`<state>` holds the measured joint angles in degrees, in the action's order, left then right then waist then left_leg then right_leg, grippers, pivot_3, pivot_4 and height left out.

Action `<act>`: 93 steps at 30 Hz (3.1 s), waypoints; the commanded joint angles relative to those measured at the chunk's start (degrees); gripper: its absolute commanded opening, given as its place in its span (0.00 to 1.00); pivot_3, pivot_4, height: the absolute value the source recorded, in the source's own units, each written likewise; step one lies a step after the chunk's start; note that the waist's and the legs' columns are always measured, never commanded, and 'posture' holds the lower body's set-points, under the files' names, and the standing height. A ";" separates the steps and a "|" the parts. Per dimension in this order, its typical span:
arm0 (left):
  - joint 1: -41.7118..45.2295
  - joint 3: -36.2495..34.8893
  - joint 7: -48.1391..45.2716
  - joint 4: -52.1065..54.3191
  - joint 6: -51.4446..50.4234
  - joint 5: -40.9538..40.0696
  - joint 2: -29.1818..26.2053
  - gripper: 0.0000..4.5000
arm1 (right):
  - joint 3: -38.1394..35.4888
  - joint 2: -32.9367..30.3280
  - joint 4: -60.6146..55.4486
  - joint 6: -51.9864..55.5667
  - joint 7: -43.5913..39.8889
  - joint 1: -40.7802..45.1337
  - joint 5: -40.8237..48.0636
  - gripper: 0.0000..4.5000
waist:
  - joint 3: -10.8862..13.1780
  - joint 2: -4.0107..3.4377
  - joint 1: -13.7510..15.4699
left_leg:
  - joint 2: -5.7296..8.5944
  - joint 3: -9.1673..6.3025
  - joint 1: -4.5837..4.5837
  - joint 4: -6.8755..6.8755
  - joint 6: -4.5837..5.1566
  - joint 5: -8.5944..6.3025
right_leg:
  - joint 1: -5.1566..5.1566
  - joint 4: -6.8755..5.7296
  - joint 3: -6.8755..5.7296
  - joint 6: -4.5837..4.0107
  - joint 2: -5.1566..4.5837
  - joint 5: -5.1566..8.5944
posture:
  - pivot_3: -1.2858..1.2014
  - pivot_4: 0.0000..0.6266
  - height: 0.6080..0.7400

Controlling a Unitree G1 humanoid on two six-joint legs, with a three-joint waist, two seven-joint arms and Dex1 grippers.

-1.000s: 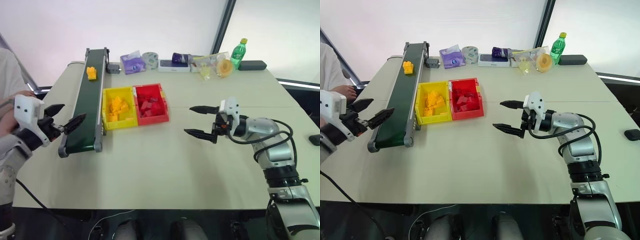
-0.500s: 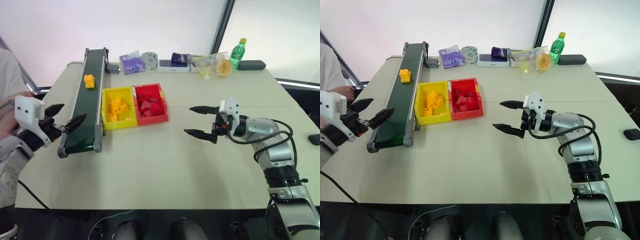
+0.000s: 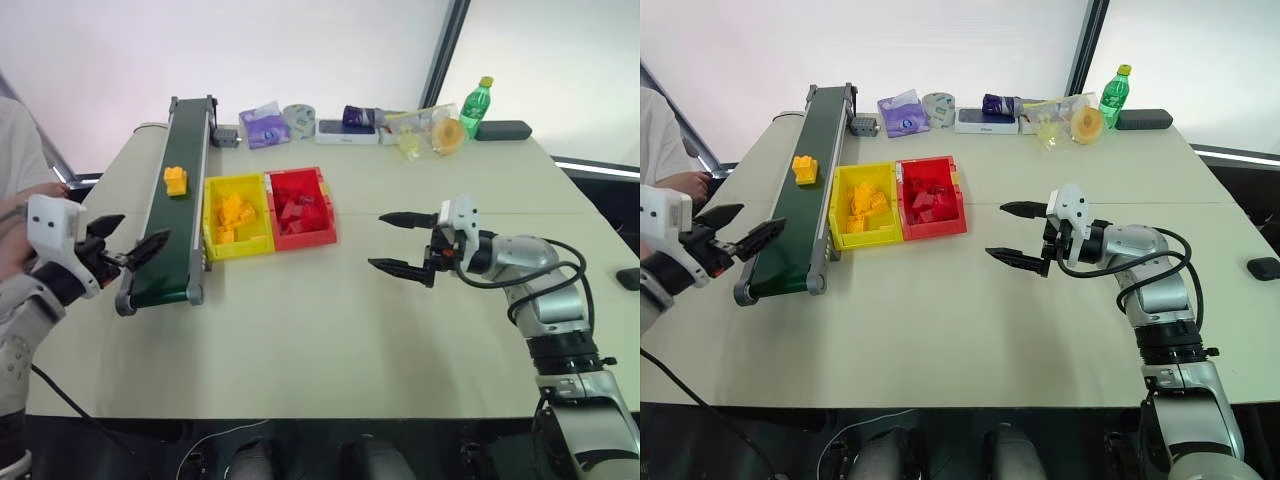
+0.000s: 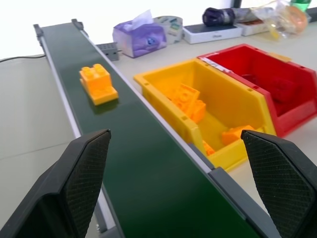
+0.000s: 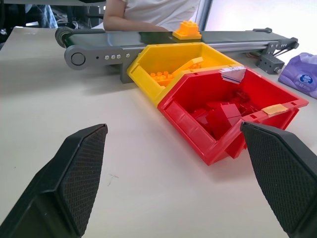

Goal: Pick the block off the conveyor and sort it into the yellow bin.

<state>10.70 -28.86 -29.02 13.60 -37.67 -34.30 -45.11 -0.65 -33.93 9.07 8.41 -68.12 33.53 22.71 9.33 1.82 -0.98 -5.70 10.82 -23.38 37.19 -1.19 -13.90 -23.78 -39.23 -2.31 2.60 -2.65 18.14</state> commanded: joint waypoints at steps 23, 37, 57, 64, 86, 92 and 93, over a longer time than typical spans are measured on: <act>20.14 10.74 32.58 0.32 -24.41 13.96 15.66 0.99 | -0.08 0.87 -2.93 0.34 -0.33 0.95 0.98 1.00 | -0.01 0.02 0.21 | 0.04 -0.03 0.00 0.08 -0.02 0.01 | 0.04 -0.01 0.00 0.02 0.06 -0.01 | 0.52 0.24 1.00; 20.61 9.83 29.96 2.11 -25.39 14.38 16.31 0.29 | -0.67 0.46 -3.03 -0.34 -0.16 0.14 0.93 1.00 | -0.01 0.02 0.18 | 0.03 -0.03 0.00 0.08 -0.02 0.01 | 0.05 -0.01 0.00 0.02 0.06 -0.01 | 0.52 0.24 1.00; 31.68 19.62 17.77 -16.62 -5.33 17.29 21.20 0.29 | -4.77 -0.20 -7.14 7.10 4.17 -0.77 6.05 1.00 | -0.01 0.02 0.33 | 0.11 -0.02 0.00 0.10 -0.01 0.01 | 0.06 -0.01 -0.02 0.02 0.09 -0.01 | 0.52 0.24 1.00; 34.19 20.79 17.98 -22.96 -1.52 19.61 23.42 0.41 | -5.39 -0.79 -9.26 8.14 5.38 -1.79 6.29 1.00 | -0.01 0.02 0.19 | 0.10 -0.01 0.00 0.09 -0.02 0.01 | 0.04 -0.01 -0.01 0.03 0.10 -0.01 | 0.52 0.24 1.00; 14.56 4.03 -0.32 0.97 -5.72 6.56 5.55 0.98 | -4.15 -1.40 -6.43 5.68 3.12 -0.45 4.37 1.00 | 0.00 0.01 -0.16 | 0.00 0.01 0.00 0.04 -0.03 0.02 | 0.00 -0.01 0.00 0.02 0.10 -0.01 | 0.52 0.24 1.00; 2.01 -6.33 -9.25 2.82 -5.52 1.05 -0.56 0.98 | -3.80 -1.83 -4.55 4.93 1.93 0.46 4.33 1.00 | 0.00 0.01 0.21 | 0.00 -0.01 0.01 0.05 -0.01 0.01 | 0.04 -0.01 -0.01 0.02 -0.01 0.00 | 0.52 0.24 1.00; -0.37 -7.53 -10.84 2.52 -4.08 1.41 -1.40 0.98 | -3.69 -1.85 -4.13 4.79 1.69 0.68 4.27 1.00 | 0.00 0.01 0.07 | 0.00 -0.01 0.01 0.05 -0.01 0.01 | 0.05 0.00 -0.01 0.02 -0.02 0.00 | 0.52 0.24 1.00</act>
<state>11.89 -32.97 -37.05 14.73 -43.85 -32.14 -45.02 -3.28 -34.84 5.03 14.31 -65.82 32.84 27.11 9.33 1.83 -0.91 -5.70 10.81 -23.38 37.23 -1.20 -13.89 -23.76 -39.23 -2.32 2.62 -2.68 18.13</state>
